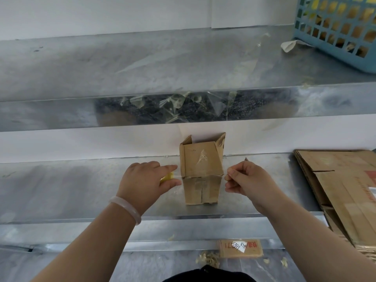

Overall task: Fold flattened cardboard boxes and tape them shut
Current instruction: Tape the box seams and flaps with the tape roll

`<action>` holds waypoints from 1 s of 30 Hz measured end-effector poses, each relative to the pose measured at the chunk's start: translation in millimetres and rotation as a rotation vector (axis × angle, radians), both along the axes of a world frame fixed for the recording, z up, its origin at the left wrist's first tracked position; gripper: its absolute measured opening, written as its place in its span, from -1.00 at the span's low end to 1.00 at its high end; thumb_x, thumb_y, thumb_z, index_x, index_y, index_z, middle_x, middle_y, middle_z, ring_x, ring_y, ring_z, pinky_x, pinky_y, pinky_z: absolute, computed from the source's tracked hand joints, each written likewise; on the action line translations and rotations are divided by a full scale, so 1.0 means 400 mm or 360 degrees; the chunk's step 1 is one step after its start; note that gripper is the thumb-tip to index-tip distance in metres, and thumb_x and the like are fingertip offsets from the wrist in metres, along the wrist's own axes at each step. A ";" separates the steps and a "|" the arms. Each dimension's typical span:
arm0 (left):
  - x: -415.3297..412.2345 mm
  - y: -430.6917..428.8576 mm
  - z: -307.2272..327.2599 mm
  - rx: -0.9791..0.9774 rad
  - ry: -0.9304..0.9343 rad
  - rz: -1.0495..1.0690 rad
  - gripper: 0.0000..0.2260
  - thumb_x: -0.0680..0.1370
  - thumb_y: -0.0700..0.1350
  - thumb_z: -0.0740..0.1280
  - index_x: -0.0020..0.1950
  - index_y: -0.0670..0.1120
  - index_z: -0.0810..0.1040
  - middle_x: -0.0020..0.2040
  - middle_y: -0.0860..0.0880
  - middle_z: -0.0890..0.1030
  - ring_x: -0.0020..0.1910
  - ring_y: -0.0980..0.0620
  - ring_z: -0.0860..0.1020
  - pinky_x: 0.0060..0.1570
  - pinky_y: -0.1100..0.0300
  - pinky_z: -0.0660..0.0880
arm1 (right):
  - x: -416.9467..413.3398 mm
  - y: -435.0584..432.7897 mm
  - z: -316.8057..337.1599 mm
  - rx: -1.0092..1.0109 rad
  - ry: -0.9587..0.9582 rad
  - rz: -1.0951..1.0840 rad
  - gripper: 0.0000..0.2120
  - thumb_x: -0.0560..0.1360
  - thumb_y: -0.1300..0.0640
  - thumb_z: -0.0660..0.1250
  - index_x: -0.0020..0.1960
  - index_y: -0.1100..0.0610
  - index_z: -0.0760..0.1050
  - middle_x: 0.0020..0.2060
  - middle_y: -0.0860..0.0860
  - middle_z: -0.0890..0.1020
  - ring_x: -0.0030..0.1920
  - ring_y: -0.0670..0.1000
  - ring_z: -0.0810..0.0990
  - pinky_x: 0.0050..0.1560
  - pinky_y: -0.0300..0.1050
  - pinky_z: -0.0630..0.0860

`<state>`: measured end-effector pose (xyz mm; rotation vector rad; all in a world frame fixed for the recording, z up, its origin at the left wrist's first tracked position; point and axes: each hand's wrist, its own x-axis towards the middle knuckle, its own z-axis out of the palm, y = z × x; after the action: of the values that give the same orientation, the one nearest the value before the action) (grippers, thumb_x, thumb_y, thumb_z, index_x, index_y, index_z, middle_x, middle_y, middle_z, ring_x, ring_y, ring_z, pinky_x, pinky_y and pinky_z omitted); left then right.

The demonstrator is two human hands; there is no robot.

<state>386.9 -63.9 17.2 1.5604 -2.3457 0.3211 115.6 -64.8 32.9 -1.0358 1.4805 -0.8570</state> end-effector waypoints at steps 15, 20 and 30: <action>-0.021 -0.007 -0.014 0.0175 -0.0051 0.0020 -0.38 0.54 0.38 -0.10 0.22 0.11 0.59 -0.40 0.15 0.38 -0.45 0.12 0.43 -0.38 0.20 0.41 | -0.003 -0.016 -0.065 0.0434 -0.0748 -0.0156 -0.93 0.46 0.24 0.44 -0.08 0.24 0.61 -0.32 0.09 0.66 -0.32 -0.02 0.61 0.01 0.06 0.64; -0.031 -0.002 -0.008 0.0241 -0.0040 0.0028 -0.41 0.54 0.36 -0.06 0.23 0.09 0.59 -0.41 0.16 0.36 -0.44 0.14 0.40 -0.36 0.21 0.41 | 0.014 0.003 -0.105 0.0544 -0.0884 -0.0269 -0.72 0.25 0.11 0.53 -0.16 0.20 0.51 -0.41 0.06 0.54 -0.36 -0.03 0.55 -0.18 -0.07 0.62; -0.035 0.003 0.003 0.0358 0.0093 0.0078 -0.39 0.51 0.39 -0.06 0.27 0.11 0.57 -0.39 0.14 0.40 -0.39 0.12 0.46 -0.32 0.20 0.44 | 0.015 0.021 -0.147 0.0340 -0.0447 -0.0383 -0.76 0.51 0.24 0.42 0.16 0.11 0.57 -0.10 0.00 0.67 -0.11 -0.02 0.66 -0.09 -0.09 0.65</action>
<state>373.1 -62.7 18.3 1.7040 -2.3691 0.0217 121.5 -56.3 -25.7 -0.5618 1.4354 -0.9470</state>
